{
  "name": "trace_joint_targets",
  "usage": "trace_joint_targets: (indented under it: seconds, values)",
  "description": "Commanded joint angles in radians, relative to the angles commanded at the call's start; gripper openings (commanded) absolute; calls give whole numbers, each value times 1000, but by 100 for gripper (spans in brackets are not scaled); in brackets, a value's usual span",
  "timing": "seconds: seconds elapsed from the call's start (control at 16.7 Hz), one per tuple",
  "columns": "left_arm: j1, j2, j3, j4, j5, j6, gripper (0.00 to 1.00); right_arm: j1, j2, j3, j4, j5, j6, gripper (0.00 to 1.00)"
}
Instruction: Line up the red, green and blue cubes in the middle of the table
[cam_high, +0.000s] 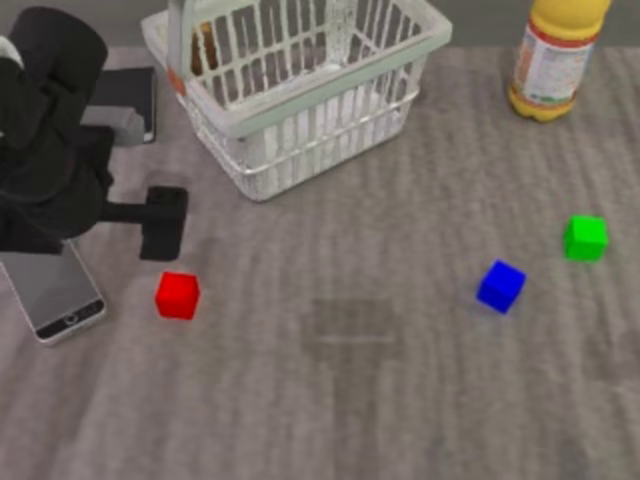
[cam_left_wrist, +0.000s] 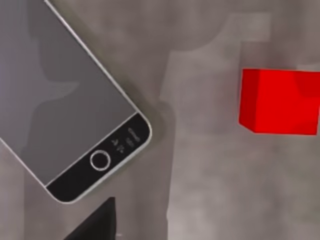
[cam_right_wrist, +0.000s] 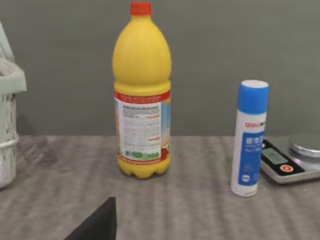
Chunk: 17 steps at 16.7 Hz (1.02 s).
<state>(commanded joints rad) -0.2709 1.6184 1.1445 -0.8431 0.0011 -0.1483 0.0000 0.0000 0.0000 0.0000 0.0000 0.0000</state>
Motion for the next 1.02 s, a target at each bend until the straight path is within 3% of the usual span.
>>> trace_joint_targets:
  seconds: [0.42, 0.84, 1.02]
  values:
    - [-65, 356, 300, -183, 0, -37, 100, 0, 0, 0, 0, 0, 0, 100]
    - [-64, 380, 316, -189, 0, -39, 100, 0, 0, 0, 0, 0, 0, 100]
    - [-66, 414, 276, -119, 1, -36, 100, 0, 0, 0, 0, 0, 0, 100]
